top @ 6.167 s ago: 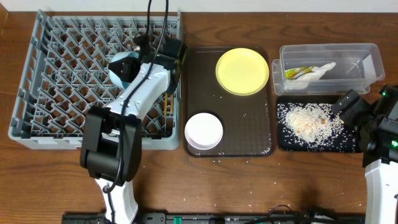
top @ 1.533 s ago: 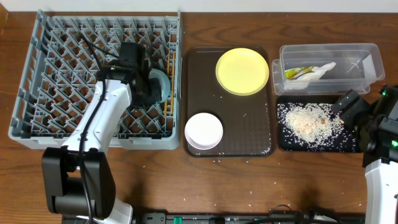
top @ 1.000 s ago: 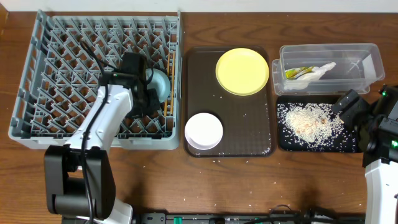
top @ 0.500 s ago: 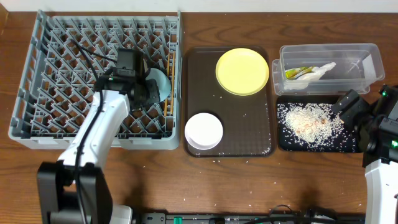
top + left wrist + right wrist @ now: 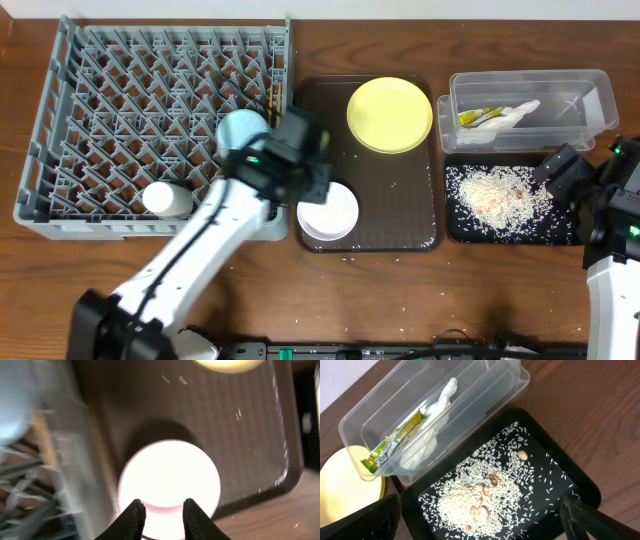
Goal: Sort waste into correct bins and load items into the dishwasher
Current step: 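Reach the left gripper to the white bowl on the dark tray and grasp, then lift the white bowl with the left gripper and carry it to the rack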
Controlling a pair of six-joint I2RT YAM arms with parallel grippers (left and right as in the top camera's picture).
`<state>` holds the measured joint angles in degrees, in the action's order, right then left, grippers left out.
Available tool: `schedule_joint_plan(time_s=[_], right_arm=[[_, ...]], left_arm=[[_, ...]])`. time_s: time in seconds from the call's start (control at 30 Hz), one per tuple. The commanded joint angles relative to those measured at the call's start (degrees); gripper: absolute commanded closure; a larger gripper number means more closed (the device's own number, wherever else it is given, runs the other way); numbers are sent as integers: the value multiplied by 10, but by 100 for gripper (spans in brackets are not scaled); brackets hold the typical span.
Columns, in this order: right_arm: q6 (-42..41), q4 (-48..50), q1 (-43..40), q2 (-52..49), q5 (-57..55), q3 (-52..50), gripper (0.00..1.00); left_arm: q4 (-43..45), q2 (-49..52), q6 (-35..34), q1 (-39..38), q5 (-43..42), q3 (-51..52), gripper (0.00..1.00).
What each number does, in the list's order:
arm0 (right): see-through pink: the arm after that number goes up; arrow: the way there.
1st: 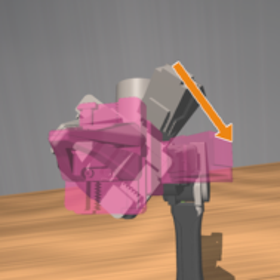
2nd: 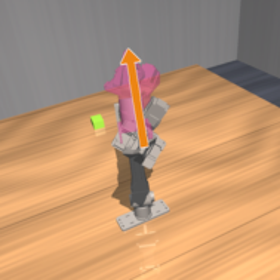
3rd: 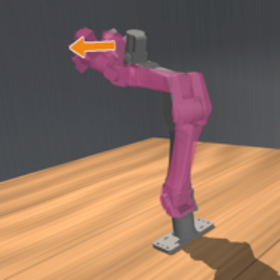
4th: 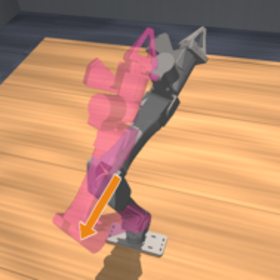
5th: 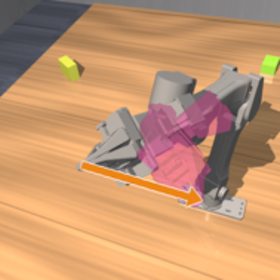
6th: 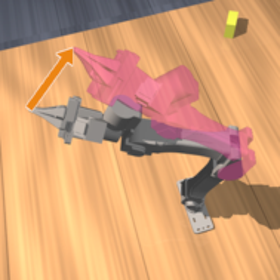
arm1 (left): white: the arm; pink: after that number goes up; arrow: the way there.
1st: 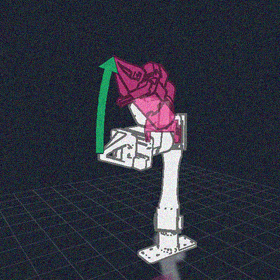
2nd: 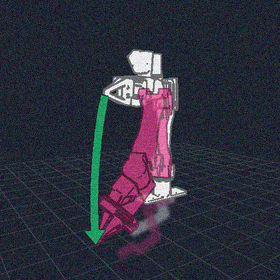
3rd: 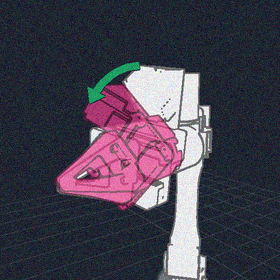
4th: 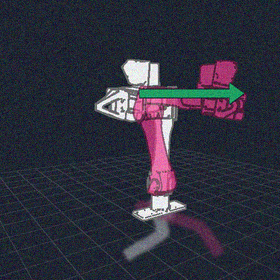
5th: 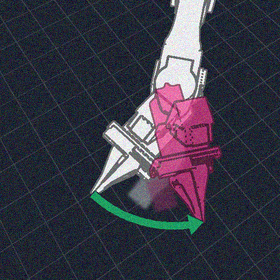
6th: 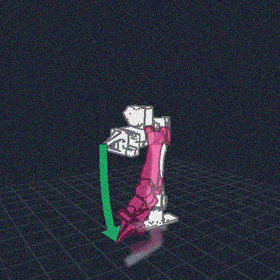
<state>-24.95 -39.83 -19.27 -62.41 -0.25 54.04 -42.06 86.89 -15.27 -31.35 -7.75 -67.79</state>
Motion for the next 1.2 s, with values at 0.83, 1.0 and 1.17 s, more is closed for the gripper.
schedule_joint_plan(time_s=[0.83, 1.0, 1.17], right_arm=[[3, -1, -4, 2, -8, 7, 1], [3, -1, -4, 2, -8, 7, 1], [3, -1, -4, 2, -8, 7, 1]], left_arm=[[89, 152, -44, -122, -57, -71, 76], [49, 132, -39, -54, 5, -76, 43], [50, 170, -7, 5, -32, -50, 38]])
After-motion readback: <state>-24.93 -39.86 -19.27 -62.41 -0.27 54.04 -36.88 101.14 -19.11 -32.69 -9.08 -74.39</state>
